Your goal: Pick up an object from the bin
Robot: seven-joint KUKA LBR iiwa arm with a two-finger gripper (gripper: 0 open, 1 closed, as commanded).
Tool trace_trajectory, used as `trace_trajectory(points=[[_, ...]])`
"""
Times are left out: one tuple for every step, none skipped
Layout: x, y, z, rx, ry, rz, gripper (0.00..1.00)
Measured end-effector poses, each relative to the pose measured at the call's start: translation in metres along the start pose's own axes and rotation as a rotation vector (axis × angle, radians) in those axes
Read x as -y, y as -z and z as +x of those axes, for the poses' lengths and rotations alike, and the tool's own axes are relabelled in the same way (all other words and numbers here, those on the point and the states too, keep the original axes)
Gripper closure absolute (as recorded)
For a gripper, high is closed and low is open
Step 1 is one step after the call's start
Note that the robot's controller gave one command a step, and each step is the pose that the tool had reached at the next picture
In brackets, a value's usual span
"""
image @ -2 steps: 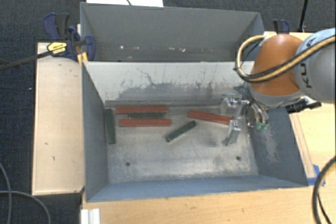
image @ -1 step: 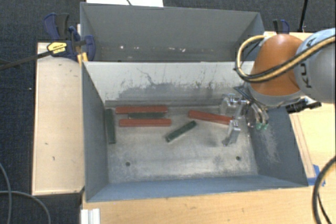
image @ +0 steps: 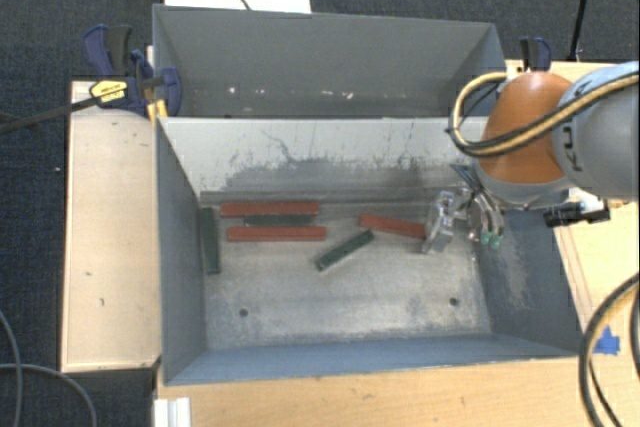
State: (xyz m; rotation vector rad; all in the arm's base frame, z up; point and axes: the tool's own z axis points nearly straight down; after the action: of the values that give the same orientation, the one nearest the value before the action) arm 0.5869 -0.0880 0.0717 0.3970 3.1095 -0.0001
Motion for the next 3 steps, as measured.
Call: trace_trajectory(points=[[-0.0001,-0.0008,0.0006,-0.002,0.003,0.0,0.0],[-0.0001,-0.0011,0.0008,-0.002,0.005,0.001,1.0],[-0.0001,-0.0011,0.0008,-0.002,0.006,0.001,1.0]])
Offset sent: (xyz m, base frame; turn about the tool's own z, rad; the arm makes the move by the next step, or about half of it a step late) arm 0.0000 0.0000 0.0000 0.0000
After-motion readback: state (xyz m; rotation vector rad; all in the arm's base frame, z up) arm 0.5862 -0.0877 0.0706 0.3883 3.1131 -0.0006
